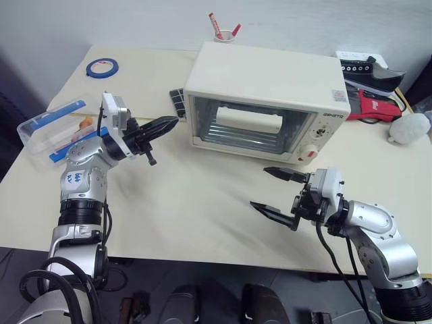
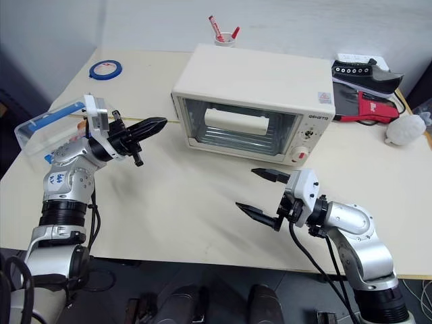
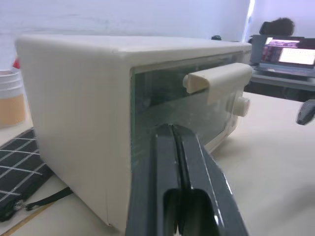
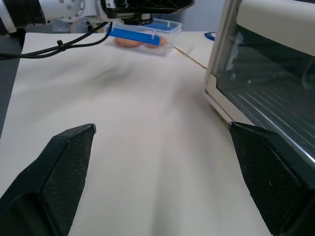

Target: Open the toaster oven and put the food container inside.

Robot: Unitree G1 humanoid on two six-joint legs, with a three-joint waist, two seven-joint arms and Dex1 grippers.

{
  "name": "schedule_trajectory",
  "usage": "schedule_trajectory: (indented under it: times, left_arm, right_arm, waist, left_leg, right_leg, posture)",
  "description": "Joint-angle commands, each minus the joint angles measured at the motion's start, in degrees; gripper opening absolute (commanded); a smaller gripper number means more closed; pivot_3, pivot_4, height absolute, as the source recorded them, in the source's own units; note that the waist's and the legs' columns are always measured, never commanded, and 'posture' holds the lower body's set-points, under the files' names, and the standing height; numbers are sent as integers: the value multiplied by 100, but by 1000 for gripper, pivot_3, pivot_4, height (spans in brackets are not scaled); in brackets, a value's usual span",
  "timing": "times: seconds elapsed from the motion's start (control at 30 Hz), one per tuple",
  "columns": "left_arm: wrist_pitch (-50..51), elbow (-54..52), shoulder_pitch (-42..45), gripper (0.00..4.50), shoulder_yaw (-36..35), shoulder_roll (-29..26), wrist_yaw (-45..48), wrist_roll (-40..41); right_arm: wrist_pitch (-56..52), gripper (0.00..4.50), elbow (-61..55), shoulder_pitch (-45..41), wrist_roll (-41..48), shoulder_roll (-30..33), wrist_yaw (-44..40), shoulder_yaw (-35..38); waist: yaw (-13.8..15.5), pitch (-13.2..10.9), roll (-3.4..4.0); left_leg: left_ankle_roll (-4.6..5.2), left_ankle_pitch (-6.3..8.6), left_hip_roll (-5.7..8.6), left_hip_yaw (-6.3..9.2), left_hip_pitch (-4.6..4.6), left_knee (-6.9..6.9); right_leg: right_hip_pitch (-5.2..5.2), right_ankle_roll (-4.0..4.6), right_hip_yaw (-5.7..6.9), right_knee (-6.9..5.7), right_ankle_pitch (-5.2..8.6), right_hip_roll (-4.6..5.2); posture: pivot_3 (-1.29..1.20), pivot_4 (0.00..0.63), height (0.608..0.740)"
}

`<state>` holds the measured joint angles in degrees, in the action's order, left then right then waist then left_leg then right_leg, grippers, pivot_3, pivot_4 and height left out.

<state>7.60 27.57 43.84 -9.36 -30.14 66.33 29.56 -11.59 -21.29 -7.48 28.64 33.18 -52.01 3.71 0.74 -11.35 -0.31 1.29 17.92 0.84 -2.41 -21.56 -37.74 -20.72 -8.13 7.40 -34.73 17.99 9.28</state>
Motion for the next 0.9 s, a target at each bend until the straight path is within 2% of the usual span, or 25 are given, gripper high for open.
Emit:
schedule_trajectory:
  times: [0.03, 0.1, 0.3, 0.43, 0.7, 0.9]
  left_arm:
    - [408, -336, -269, 208, -222, -272, 158, 241]
    - [599, -530, -436, 649, -349, -341, 17, 292]
    - [1025, -1461, -975, 2430, -590, -432, -184, 531]
    - [1085, -1837, -1252, 3554, -598, -407, -296, 557]
    - [1152, -2094, -1446, 3554, -591, -326, -451, 568]
    - [1104, -2091, -1524, 3554, -634, -277, -574, 559]
  right_arm:
    - [-134, 4500, -255, 61, 223, -55, 353, 378]
    - [-206, 4500, -239, 34, 259, -146, 556, 425]
    - [-236, 4500, 38, -423, 261, -382, 881, 468]
    - [-44, 4500, 600, -1042, 28, -523, 906, 311]
    - [-17, 4500, 808, -1535, 97, -763, 742, 134]
    - [7, 4500, 409, -1221, 175, -662, 351, -9]
  waist:
    - [-24, 0, 0]
    - [-56, -2, -3]
    - [-69, -4, -5]
    - [-77, -4, -4]
    - [-82, -5, -3]
    - [-79, -5, -3]
  left_leg:
    - [0, 0, -7, 1, 1, -1]
    - [0, 0, -22, 2, 3, -7]
    - [0, 0, -24, 9, 3, -16]
    - [-1, 0, -23, 10, 4, -16]
    - [-1, 0, -24, 10, 1, -16]
    - [-1, 1, -25, 11, 1, -16]
  right_leg:
    - [1, 0, -1, -3, 0, 0]
    - [3, 0, -1, -10, 0, 0]
    - [3, 0, -4, -17, 0, 2]
    - [4, 0, -4, -16, 0, 2]
    - [3, 0, -3, -15, 0, 2]
    - [2, 0, -1, -15, 0, 1]
  posture:
    - [0, 150, 740]
    - [0, 150, 740]
    - [0, 150, 740]
    - [0, 150, 740]
    - [0, 150, 740]
    - [0, 150, 740]
